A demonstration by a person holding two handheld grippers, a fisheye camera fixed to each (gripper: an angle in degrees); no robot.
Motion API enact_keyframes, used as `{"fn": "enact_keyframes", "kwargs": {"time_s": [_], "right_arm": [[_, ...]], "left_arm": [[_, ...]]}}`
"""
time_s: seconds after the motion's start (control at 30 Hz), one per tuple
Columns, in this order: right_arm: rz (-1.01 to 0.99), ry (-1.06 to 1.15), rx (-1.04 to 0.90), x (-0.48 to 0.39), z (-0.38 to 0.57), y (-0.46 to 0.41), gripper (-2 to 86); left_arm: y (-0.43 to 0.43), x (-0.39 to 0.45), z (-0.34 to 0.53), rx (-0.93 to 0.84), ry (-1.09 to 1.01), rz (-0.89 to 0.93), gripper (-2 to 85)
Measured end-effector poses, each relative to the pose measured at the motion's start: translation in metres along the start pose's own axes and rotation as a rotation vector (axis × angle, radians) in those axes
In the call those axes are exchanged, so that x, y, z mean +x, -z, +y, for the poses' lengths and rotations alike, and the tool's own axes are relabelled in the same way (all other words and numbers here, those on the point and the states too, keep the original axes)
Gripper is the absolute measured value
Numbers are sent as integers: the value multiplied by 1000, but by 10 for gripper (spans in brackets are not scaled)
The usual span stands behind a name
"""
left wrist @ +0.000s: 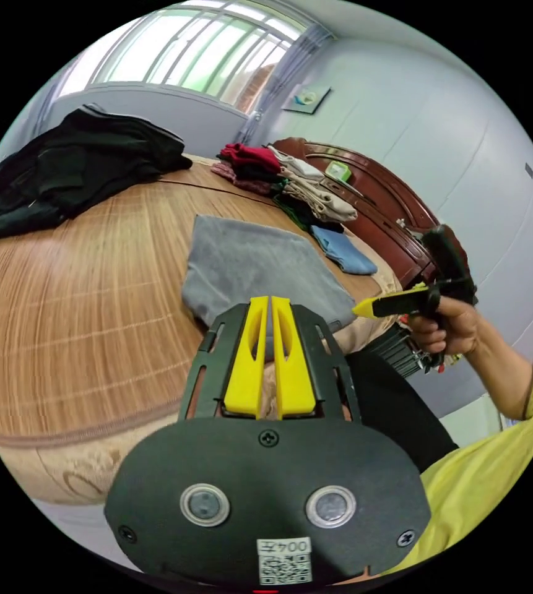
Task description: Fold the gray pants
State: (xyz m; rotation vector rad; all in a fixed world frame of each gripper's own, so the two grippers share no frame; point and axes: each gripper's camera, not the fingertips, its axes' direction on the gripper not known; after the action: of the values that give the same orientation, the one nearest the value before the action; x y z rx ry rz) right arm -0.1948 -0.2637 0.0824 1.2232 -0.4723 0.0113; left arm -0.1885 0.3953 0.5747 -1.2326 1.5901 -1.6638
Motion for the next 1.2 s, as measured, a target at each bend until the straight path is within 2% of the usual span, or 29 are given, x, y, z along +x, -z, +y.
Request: {"fn": "enact_keyframes", "kwargs": {"time_s": [0.1,0.17,0.43,0.53,0.63,0.73,0.9,1.03,1.2], "right_arm": [[94,43,0,-18,-58,-15,8],[201,82,0,-27,-109,-35,43],[453,188,-30,-52,-238,-136,65],[524,222,-91,-57,-269,-180,42],[589,232,-237,-50,-289,-233,27],[542,236,-219,-53,-298,-233,48],[442,221,-19,-44,-275,-157,82],[393,45,76,22,-236,-102,73],[269,-209,16,102,-199,-92,84]], "left_arm": [[-27,-8,-6,-60,-29,2,5],[-45,-22,-2,-146,58,-12,3],[-67,-22,-8,-191,70,-6,1],[-73,-24,-6,-181,104,13,1],[-77,-21,-8,-180,96,6,1],[-81,-18,-9,-172,98,2,1],[-89,-16,-12,-165,131,30,1],[-97,-6,-15,-162,117,16,2],[-108,5,-19,-155,111,17,2]]}}
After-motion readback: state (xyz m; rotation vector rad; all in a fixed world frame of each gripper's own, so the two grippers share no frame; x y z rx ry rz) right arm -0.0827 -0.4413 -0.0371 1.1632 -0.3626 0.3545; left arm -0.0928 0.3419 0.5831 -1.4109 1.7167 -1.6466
